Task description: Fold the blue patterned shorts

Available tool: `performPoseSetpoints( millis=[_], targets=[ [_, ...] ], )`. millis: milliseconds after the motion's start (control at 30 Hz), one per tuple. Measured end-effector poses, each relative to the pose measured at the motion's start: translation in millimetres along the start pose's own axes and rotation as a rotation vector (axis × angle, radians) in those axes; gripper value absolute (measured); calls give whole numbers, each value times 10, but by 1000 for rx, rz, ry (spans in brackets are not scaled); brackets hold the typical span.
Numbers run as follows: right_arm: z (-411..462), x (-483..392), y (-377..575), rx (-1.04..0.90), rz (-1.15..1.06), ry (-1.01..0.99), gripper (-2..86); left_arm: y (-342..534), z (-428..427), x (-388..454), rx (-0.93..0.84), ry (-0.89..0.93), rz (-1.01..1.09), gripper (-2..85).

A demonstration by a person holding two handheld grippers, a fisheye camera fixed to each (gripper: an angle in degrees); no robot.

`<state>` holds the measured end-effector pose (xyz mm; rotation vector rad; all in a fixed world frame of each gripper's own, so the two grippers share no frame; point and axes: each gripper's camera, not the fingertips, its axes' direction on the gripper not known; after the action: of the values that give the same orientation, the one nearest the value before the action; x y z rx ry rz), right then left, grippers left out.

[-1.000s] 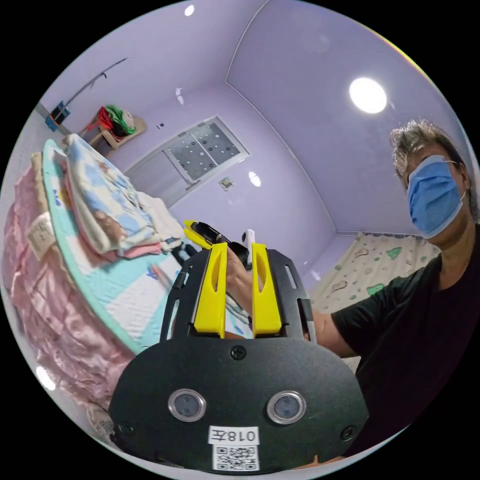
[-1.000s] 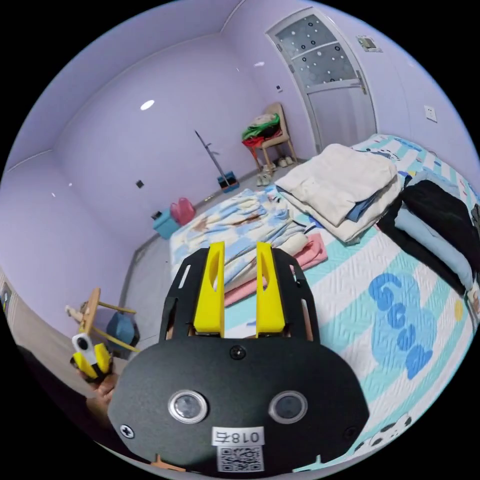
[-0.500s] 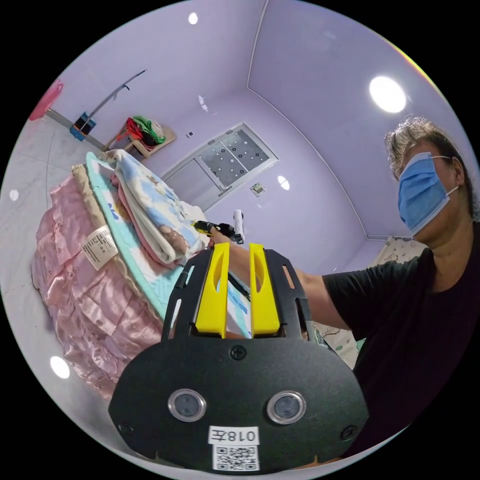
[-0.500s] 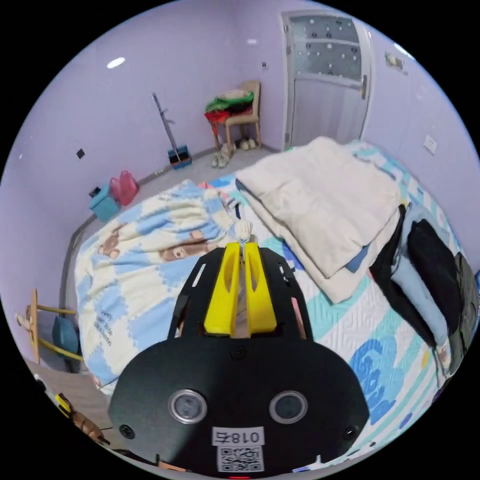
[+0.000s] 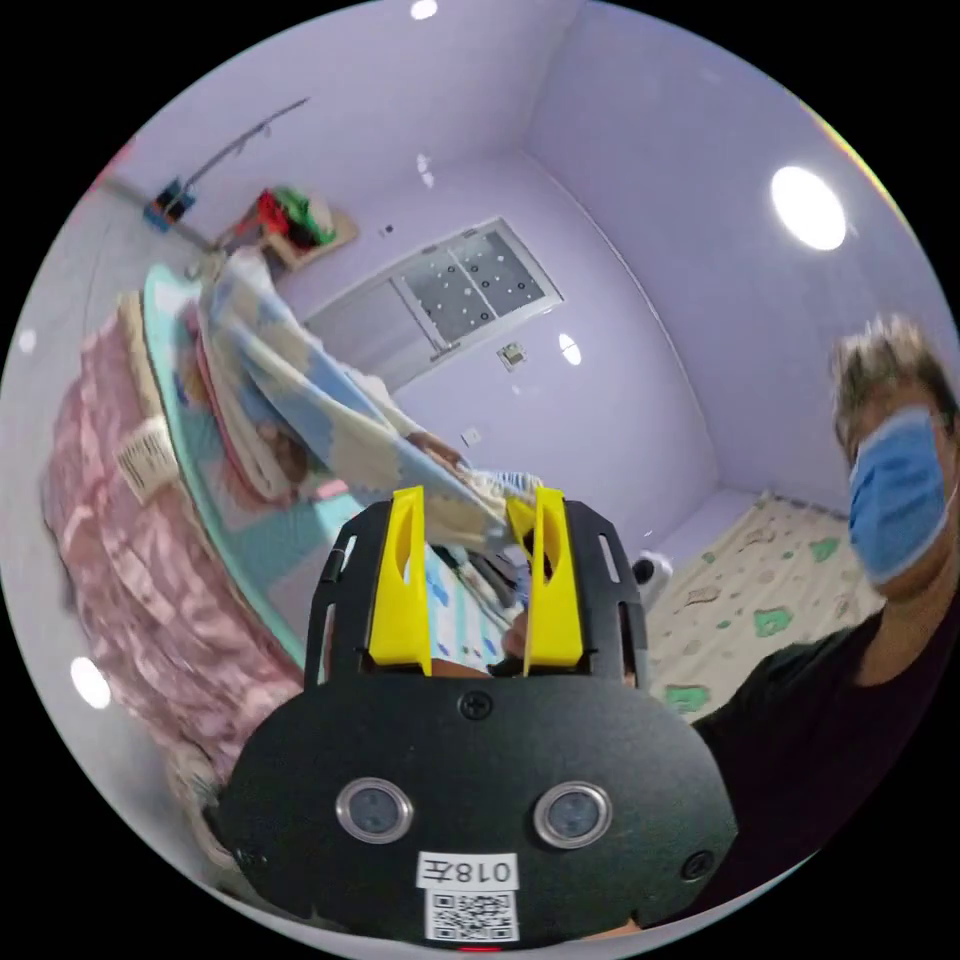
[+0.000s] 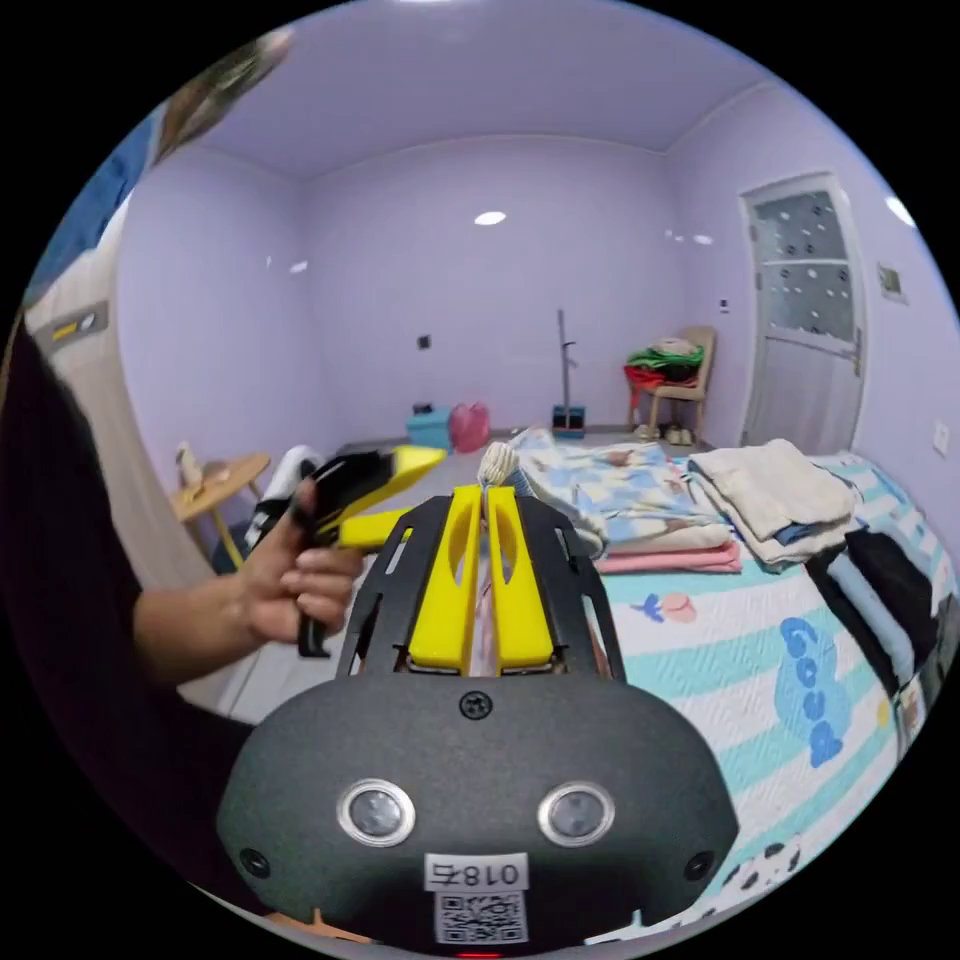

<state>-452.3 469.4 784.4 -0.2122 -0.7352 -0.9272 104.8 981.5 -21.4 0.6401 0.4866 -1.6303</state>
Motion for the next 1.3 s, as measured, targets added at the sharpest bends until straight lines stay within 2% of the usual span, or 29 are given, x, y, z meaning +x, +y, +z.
performPoseSetpoints(
  millis=[67,200,333,433,533,600,667,700,800,867,933,1000,1067,1167,1300],
  targets=[
    [-125,-392,170,-94,-76,53,-1,200,2,-17,-66,38,-59,175],
    [-374,-763,414,-110,-115,151,-1,654,-198,118,-121,66,-133,183],
    [-642,-1063,530,-94,-176,230,-1,903,-365,473,-195,-27,-78,184],
    [-898,-1057,555,-60,-162,269,-1,1031,-256,775,-293,-22,-9,183],
    [-1359,-688,610,86,103,170,-1,1122,-58,1095,-326,33,69,176],
    [-1771,-318,733,247,333,103,-2,1154,53,1321,-322,58,128,170],
    [-2429,163,991,496,569,59,-2,1179,191,1546,-341,60,192,168],
    [-2616,246,1038,548,589,85,-2,1196,290,1686,-356,65,228,168],
    [-3728,408,1105,752,527,338,-2,1252,527,2010,-381,89,301,167],
    [-4576,300,972,813,344,534,-2,1310,655,2193,-385,97,345,166],
    [-5068,227,781,777,238,622,-2,1428,851,2389,-388,104,394,164],
    [-5353,207,548,664,178,735,-2,1535,1056,2458,-396,126,396,162],
    [-5372,366,334,464,165,787,-2,1659,1323,2465,-415,171,363,161],
    [-4891,737,430,252,223,671,2,1941,1831,2410,-479,216,296,160],
    [-3913,1154,997,106,370,498,14,2348,2328,1996,-512,124,130,152]
  ],
)
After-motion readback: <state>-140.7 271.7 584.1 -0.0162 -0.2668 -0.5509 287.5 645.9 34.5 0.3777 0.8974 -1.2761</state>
